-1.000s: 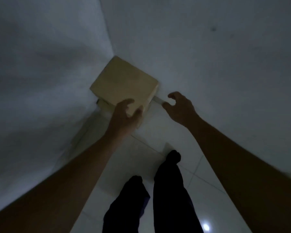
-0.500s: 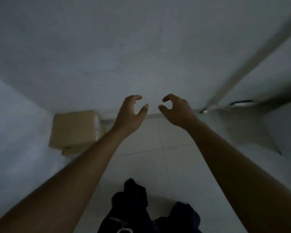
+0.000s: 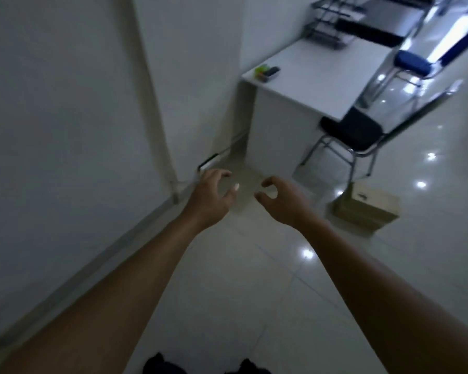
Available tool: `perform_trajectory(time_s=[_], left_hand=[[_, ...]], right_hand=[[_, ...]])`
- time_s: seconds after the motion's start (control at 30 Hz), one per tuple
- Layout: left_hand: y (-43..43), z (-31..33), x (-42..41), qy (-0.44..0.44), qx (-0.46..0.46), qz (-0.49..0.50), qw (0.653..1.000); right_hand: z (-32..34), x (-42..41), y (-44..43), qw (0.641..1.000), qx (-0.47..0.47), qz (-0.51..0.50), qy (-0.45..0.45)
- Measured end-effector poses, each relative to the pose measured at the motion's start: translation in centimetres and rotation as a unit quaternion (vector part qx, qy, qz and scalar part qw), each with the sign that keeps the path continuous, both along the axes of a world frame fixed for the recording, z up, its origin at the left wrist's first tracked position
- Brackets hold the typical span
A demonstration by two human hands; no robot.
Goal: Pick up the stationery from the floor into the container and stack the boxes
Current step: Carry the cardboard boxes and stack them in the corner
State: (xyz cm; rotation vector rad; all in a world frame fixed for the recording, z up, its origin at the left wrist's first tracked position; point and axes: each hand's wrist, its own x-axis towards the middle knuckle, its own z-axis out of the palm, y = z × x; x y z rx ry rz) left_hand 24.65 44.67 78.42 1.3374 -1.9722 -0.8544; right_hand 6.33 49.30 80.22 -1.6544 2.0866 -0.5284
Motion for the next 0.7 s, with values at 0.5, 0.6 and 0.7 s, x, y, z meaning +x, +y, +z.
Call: perform_trajectory(time_s=[0.5,0.6,0.7], left_hand=[[-14.1,0.5,-36.4,0.014,-0.019,-0.237,0.971],[-16.7,1.3,-42.7,0.009,-0.004,-0.284,0.959],[-17.8,1.5,-48.4,0.013,0.001,-0.310,0.951]], right_hand=[[2.2,-31.4,-4.1,0.969,-0.039,-0.241,-0.042],[2.6,-36.8,-5.1,0.957,-0.037,-0.285,-0.044],[2.4,-42.2,-5.5,0.944,-0.029,-0.324,-0.050]])
